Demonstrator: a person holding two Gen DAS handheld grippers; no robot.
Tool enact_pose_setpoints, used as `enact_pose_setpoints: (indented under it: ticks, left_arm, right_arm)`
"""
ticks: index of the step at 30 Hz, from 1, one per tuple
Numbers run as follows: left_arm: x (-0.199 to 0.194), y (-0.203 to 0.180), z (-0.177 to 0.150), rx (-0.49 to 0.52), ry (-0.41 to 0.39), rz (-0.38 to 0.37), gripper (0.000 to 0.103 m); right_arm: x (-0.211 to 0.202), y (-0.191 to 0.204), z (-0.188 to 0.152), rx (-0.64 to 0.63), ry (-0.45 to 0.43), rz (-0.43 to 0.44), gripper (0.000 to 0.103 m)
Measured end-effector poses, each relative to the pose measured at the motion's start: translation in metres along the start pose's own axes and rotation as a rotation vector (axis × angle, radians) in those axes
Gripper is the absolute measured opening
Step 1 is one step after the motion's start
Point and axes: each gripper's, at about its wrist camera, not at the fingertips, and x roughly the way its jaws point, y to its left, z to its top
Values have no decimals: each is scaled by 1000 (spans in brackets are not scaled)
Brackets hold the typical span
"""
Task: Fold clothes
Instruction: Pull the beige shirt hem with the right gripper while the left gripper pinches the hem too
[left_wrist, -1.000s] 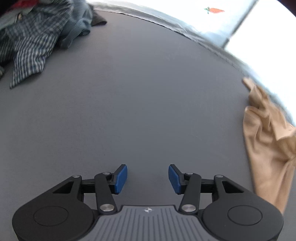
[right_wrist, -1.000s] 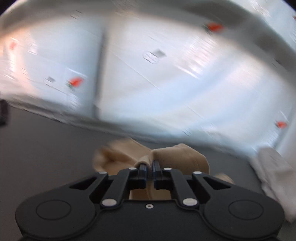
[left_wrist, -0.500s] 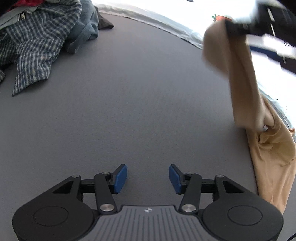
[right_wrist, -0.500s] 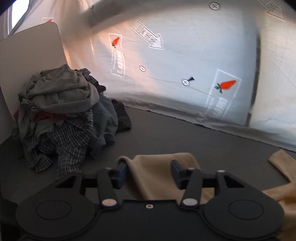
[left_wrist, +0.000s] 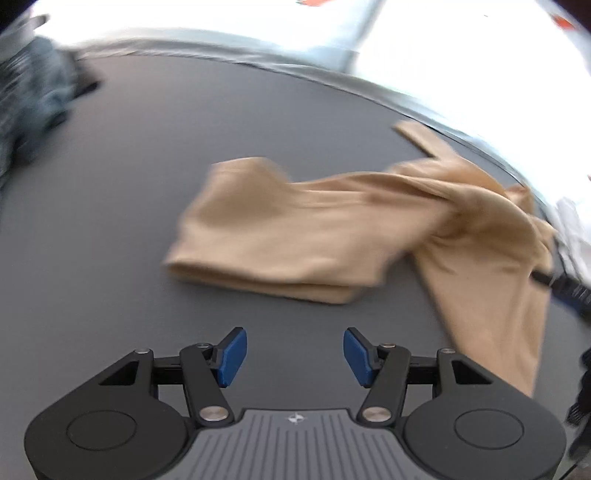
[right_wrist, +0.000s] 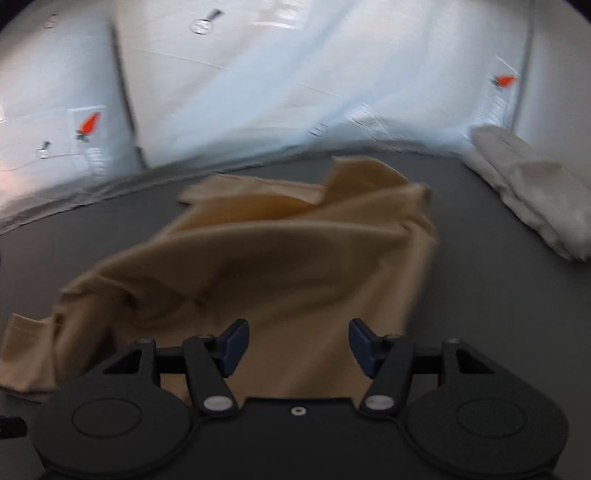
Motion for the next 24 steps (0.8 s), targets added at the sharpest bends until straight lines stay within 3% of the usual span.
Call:
enact_pose_setpoints:
  ticks: [3, 5, 10, 13, 15, 18, 20, 22, 24]
  left_arm:
    - [9, -40, 1, 93, 3, -19, 59]
    - [18, -69, 3, 162, -2, -34, 60]
    - [55, -135, 17, 279, -19, -48, 62]
    - [78, -169, 23, 330, -13, -21, 62]
    - [89, -186, 25, 355, -8, -12, 62]
    - [97, -201, 20, 370, -2, 30, 62]
    - [100, -204, 12, 366, -9, 87, 50]
    - [96, -200, 2, 356, -42, 129, 16]
    - [86, -190, -5, 322, -57, 128, 4]
  right_arm:
    - [4, -42, -31, 175, 87, -9, 61]
    - [3, -55, -47, 239, 115, 34, 61]
    - [3, -48, -60, 164, 126, 77, 56]
    - [6, -47, -60, 114, 126, 119, 44]
    - [7, -48, -58, 87, 125, 143, 20]
    - [9, -49, -54, 47, 123, 179, 7]
    - [5, -50, -54, 22, 111, 192, 6]
    - [-2, -56, -57, 5, 88, 194, 6]
    - [-11, -63, -59, -5, 65, 195, 6]
